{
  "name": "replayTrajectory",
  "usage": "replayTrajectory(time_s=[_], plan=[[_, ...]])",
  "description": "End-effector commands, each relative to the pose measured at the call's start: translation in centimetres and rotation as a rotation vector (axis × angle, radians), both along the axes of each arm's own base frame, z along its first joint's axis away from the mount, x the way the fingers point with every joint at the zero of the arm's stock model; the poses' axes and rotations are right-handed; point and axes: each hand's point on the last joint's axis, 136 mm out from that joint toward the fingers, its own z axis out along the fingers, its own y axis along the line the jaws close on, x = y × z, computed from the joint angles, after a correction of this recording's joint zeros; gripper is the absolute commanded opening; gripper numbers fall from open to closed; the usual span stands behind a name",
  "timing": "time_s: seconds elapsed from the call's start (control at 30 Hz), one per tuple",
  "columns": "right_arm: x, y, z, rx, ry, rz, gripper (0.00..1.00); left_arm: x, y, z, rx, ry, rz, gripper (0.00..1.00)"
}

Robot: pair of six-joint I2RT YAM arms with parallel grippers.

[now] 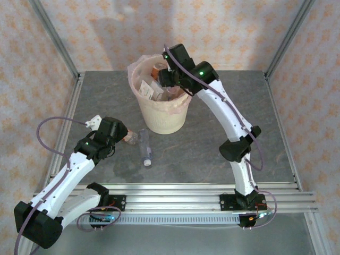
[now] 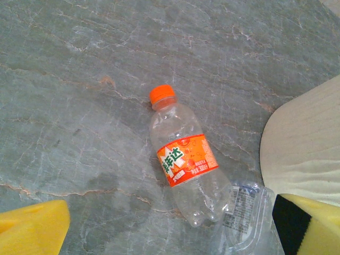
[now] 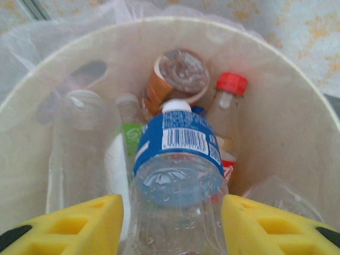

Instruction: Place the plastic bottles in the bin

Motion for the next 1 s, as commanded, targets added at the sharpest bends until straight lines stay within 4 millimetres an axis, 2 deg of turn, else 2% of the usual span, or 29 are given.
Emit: replayTrajectory(time_s=[0.0, 0.13, 0.3, 0.4, 0.5, 0.7, 0.83, 0.97], plan=[[-0.9, -0.7, -0.6, -0.012, 0.021, -0.037, 0.47, 0.3, 0.7, 1.4, 0.024, -0.027, 0.023, 1.00], [-1.3, -0.9, -2.0, -0.002, 0.034, -0.053, 0.43, 0.3, 0.7, 1.4, 0.024, -0.028, 0.025, 1.00], [-1.4, -1.5, -3.3, -0.010, 0.025, -0.074, 0.42, 0.6, 0.5, 1.4, 0.021, -0.028, 0.022, 1.00], [-1.2, -1.7, -3.1, -0.024, 0.016, -0.082, 0.43, 0.7, 0.5, 1.3, 0.019, -0.028, 0.023, 1.00], [-1.3, -1.5, -2.1, -0.014, 0.011, -0.065, 0.44, 0.8, 0.5, 1.3, 0.023, -0.025, 0.022, 1.00], [-1.9, -1.1, 1.3, 0.042, -0.019, -0.025, 0.49, 1.0, 0.4, 1.5, 0.031, -0.023, 0.010, 1.00], [-2.8, -1.0, 3.5, 0.089, -0.033, 0.006, 0.57, 1.3, 0.5, 1.5, 0.022, -0.018, 0.009, 1.00], [-3.9, -1.8, 5.2, 0.126, -0.047, 0.008, 0.64, 1.8, 0.6, 1.1, -0.023, -0.014, 0.018, 1.00]])
